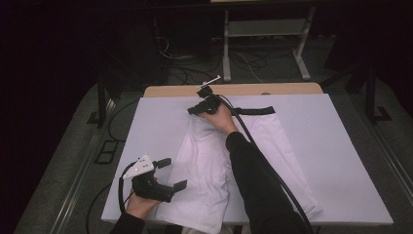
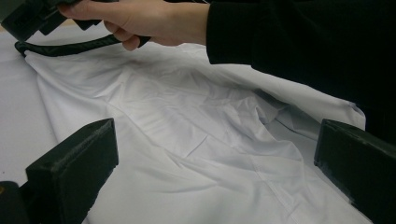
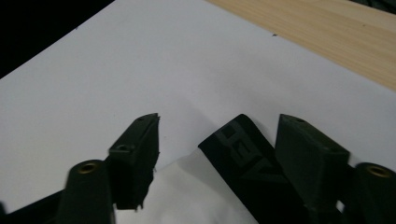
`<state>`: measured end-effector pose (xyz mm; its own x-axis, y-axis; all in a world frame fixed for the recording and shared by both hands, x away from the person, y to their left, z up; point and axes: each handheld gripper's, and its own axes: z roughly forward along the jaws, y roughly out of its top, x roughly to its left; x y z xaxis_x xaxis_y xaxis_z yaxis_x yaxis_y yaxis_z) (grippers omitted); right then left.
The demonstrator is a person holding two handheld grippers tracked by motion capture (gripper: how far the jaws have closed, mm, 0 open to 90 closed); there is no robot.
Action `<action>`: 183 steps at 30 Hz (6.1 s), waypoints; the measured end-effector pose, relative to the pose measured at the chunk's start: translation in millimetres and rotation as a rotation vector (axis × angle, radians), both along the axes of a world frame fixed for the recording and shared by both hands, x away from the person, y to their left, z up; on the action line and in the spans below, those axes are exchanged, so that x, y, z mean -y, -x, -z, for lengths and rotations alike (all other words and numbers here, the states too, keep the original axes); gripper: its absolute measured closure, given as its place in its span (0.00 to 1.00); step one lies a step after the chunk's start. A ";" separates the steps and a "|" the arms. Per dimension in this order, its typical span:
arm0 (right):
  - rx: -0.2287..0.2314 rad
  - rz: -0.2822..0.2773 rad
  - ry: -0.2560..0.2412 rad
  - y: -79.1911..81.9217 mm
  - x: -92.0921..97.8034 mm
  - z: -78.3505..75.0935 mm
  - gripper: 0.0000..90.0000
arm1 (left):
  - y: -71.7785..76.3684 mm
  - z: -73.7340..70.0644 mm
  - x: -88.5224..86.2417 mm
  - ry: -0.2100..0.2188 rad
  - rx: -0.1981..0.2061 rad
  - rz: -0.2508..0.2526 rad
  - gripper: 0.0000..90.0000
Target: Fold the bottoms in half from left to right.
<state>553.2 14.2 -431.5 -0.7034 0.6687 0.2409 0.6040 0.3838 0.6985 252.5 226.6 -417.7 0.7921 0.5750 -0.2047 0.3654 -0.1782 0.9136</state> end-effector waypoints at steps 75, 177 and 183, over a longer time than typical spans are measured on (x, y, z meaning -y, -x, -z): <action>-0.029 0.018 0.079 9.9 -7.7 -1.1 0.95 | 10.6 0.6 -26.5 -0.072 -0.192 0.005 0.00; 0.035 0.022 -0.019 13.5 34.3 -24.3 0.95 | 37.3 -3.9 -0.8 -0.224 -0.180 0.399 0.98; 0.045 0.027 -0.032 12.5 49.3 -32.6 0.95 | 37.4 -10.4 10.9 -0.203 -0.165 0.439 0.98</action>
